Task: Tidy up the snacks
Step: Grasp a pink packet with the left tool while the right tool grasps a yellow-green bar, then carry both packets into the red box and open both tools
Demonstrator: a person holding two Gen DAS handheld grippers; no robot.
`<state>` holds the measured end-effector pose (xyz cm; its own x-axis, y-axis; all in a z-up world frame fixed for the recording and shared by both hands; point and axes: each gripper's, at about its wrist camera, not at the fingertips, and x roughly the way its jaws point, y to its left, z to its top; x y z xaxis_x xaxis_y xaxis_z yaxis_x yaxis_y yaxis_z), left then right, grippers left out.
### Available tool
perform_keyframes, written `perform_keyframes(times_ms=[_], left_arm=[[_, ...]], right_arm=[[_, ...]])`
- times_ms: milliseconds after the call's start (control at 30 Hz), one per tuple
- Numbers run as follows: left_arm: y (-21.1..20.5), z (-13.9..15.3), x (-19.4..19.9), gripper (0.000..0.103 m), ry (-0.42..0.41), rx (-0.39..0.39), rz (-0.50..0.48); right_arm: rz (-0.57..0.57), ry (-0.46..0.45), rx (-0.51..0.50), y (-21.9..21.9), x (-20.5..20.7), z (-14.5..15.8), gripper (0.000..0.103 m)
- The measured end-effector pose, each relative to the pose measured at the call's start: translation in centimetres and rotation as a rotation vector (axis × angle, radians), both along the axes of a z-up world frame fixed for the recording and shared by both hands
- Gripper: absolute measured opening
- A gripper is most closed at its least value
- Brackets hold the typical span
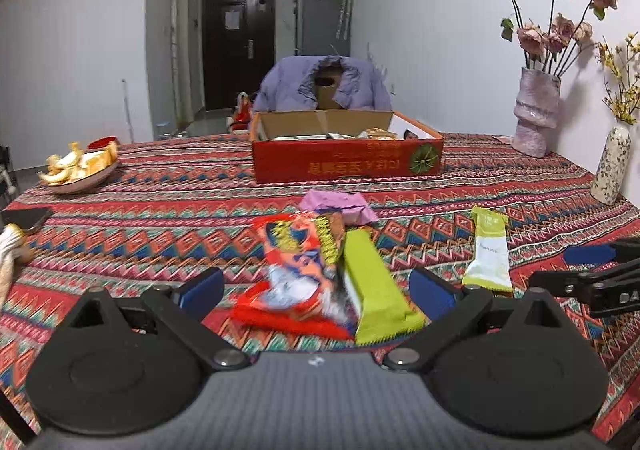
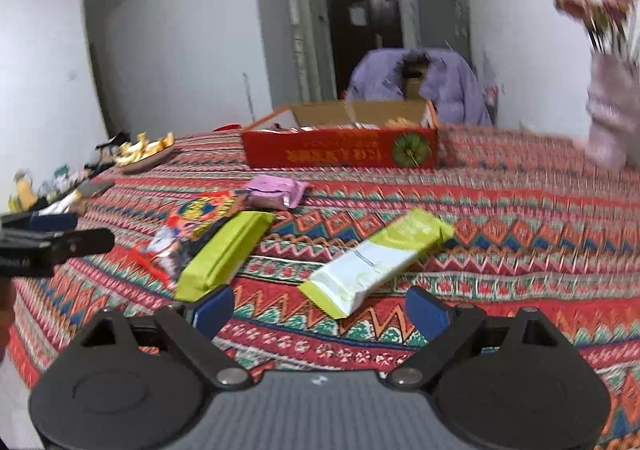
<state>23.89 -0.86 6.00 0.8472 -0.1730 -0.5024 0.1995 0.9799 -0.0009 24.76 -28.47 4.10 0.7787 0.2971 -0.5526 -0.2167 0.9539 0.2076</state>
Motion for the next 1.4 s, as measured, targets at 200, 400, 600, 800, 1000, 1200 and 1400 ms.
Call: perform_keyframes(times_ms=[200, 400, 600, 800, 1000, 1200, 1400], left_arm=[[-2.8, -0.3, 7.9, 0.101, 0.021, 0.024, -0.046], [-5.7, -2.6, 17.7, 0.101, 0.123, 0.062, -0.042], [-7.0, -5.1, 23.4, 0.093, 0.253, 0.053, -0.022], [-6.9, -6.0, 24.8, 0.076, 0.301, 0.013, 0.011], [-7.8, -5.6, 24.1, 0.063, 0.270, 0.035, -0.018], [-7.5, -3.1, 21.4, 0.062, 0.225, -0.034, -0.045], [-6.2, 0.8, 15.9, 0.062, 0.123, -0.065, -0.051]], right_arm=[[-0.097, 0.073, 0.060, -0.8, 6.5, -2.7, 0.092], [-0.042, 0.092, -0.069, 1.8, 11.4, -3.8, 0.073], [0.012, 0.069, -0.169, 2.6, 15.0, -4.0, 0.045], [-0.014, 0.056, -0.176, 0.9, 18.0, -4.1, 0.040], [-0.025, 0.057, -0.142, -0.3, 18.6, -4.1, 0.039], [-0.008, 0.031, -0.122, -0.8, 15.6, -2.1, 0.038], [0.005, -0.037, -0.107, -0.8, 11.5, 1.3, 0.038]])
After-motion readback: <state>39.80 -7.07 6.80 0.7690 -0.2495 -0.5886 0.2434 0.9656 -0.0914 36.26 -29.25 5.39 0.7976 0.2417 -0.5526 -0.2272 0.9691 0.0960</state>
